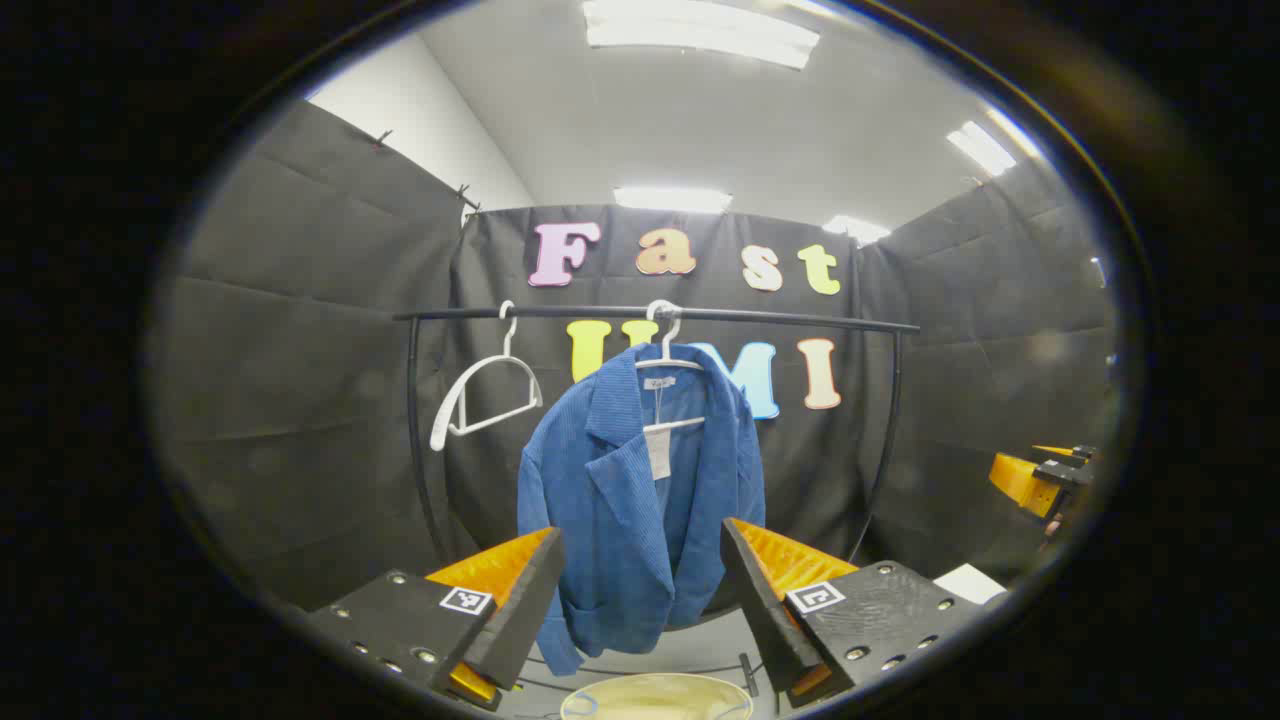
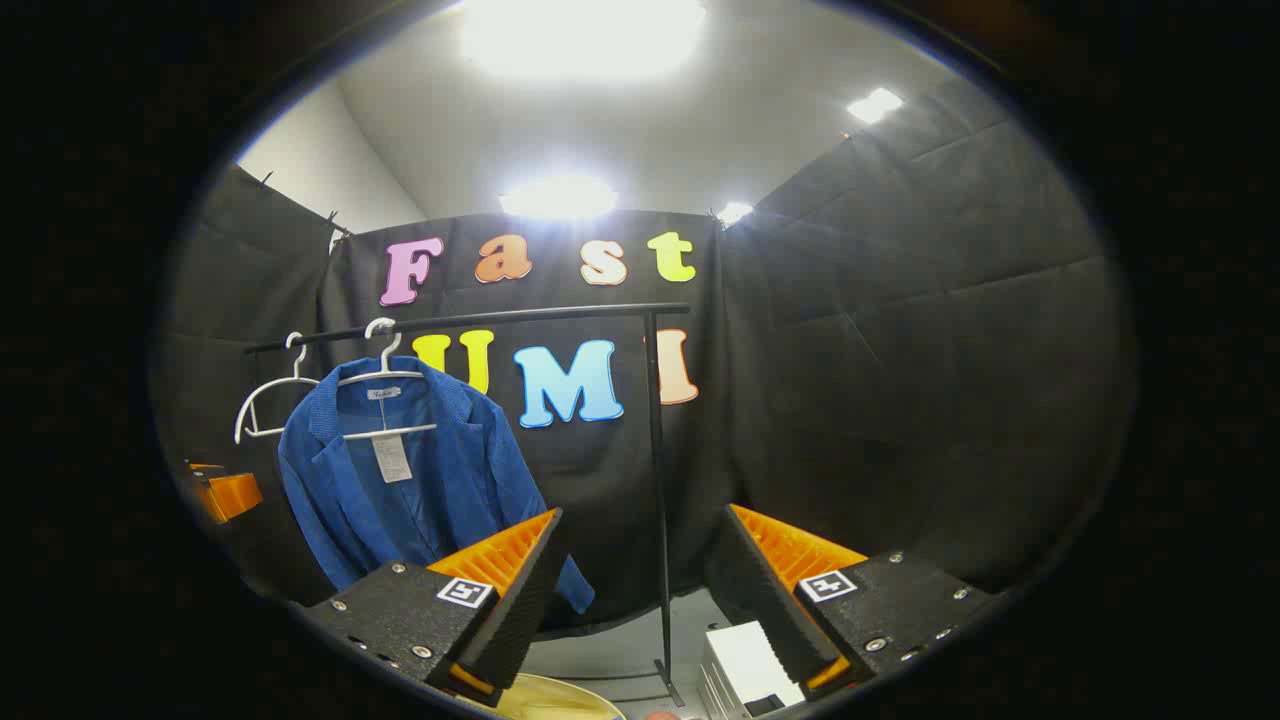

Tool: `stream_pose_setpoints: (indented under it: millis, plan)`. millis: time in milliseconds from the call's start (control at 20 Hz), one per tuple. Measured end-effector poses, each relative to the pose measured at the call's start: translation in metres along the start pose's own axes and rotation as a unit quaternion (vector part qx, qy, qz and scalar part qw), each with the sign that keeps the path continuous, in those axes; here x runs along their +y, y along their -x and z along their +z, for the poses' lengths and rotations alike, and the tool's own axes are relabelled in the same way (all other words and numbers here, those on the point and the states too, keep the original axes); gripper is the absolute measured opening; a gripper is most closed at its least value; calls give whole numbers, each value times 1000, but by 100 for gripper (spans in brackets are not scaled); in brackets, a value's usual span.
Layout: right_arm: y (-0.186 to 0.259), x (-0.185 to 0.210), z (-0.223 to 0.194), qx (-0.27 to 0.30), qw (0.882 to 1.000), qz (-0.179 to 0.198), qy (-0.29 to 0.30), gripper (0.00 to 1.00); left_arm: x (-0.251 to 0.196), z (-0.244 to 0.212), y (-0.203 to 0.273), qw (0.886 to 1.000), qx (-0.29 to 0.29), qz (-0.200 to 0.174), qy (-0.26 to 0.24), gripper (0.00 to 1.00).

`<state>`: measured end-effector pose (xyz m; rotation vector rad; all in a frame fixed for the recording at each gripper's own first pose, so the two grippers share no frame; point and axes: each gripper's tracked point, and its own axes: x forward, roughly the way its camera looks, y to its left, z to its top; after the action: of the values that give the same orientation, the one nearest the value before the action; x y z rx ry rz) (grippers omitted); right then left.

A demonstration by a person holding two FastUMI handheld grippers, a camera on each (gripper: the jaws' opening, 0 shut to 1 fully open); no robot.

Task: Grasp the clothes on the hanger with both hands and then place them into the laundry hamper below.

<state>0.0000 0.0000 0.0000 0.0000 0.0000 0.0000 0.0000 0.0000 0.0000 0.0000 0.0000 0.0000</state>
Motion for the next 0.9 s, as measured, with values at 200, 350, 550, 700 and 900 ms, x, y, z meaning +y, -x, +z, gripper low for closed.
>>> stream_pose_setpoints:
  millis: [200,350,550,700,900]
  plan:
    - [-1,-2,0,1,1000,-9,10,91,-1,-1,1,1000,-3,1,5,91]
    - [1,1,1,2,1000,-10,5,95,0,-1,0,1000,0,-2,2,90]
    - [1,5,-2,7,1000,-6,7,95,-1,-4,1,1000,7,4,-4,90]
    - [0,11,-2,9,1000,1,10,95,-3,-3,4,1000,6,11,1,91]
    - [-5,21,-7,18,1000,11,20,95,-3,-6,8,1000,3,23,10,91]
